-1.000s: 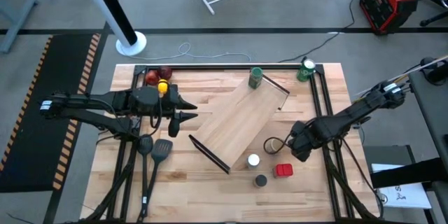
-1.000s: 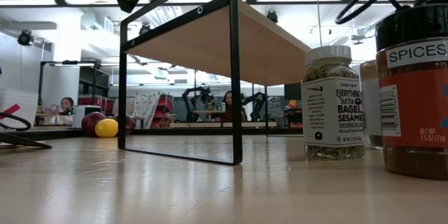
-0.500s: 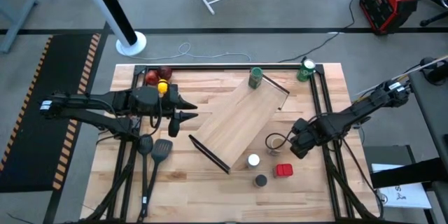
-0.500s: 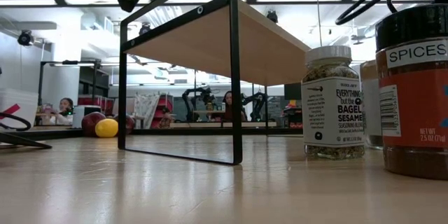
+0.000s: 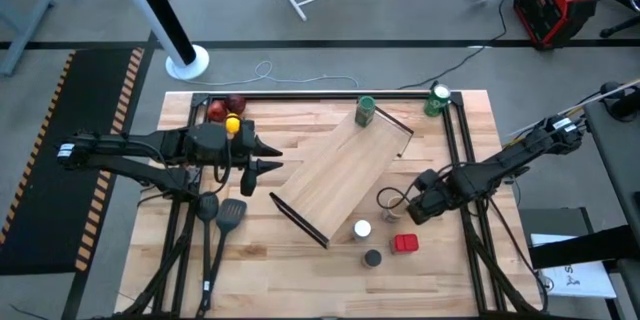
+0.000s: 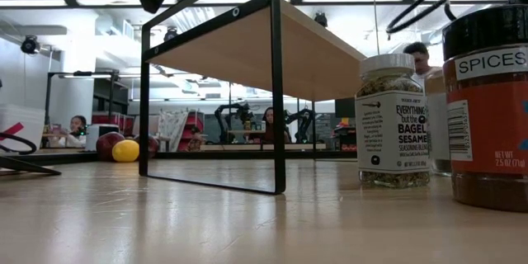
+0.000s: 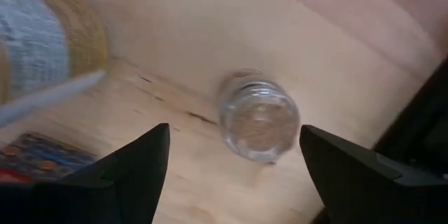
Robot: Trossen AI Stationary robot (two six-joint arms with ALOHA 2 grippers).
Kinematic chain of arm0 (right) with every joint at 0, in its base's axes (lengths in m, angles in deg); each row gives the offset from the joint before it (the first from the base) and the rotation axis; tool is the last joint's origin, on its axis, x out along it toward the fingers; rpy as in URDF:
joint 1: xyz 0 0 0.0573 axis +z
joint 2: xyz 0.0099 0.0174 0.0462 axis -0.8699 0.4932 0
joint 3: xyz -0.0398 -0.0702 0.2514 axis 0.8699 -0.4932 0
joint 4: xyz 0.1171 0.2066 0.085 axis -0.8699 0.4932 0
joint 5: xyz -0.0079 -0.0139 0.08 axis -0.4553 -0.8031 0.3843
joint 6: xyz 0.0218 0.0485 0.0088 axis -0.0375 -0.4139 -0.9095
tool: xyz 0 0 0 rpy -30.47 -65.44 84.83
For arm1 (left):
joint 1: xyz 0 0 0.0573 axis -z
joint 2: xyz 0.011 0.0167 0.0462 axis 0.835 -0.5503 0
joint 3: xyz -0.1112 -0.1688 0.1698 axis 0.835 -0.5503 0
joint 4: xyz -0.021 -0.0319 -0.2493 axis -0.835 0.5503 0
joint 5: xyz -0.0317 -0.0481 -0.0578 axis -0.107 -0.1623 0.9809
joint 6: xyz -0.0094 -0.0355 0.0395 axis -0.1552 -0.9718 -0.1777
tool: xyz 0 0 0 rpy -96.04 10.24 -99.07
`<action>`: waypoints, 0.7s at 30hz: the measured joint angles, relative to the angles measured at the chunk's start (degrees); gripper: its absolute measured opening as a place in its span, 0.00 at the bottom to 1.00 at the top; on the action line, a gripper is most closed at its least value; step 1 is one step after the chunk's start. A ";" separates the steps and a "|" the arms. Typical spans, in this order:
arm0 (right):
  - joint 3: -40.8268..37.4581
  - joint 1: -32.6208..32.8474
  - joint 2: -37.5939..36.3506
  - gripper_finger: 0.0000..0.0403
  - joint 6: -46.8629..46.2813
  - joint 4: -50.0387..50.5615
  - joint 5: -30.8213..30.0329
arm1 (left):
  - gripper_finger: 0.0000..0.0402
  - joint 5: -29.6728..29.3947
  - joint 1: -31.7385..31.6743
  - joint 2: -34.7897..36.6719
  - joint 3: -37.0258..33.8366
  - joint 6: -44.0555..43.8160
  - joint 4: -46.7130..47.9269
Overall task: Shelf spices
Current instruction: Put the brown seasoning bottle on the shelf aligned with the green seasoning bottle
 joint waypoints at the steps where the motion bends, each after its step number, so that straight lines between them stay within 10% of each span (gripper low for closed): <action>1: 0.00 0.00 0.00 0.74 -0.66 -0.46 0.00 | 0.32 0.00 0.00 0.00 0.00 0.26 0.00; 21: -8.38 0.00 -0.29 0.70 -6.79 -8.27 -2.54 | 0.34 -0.02 0.02 0.00 0.00 3.72 -1.58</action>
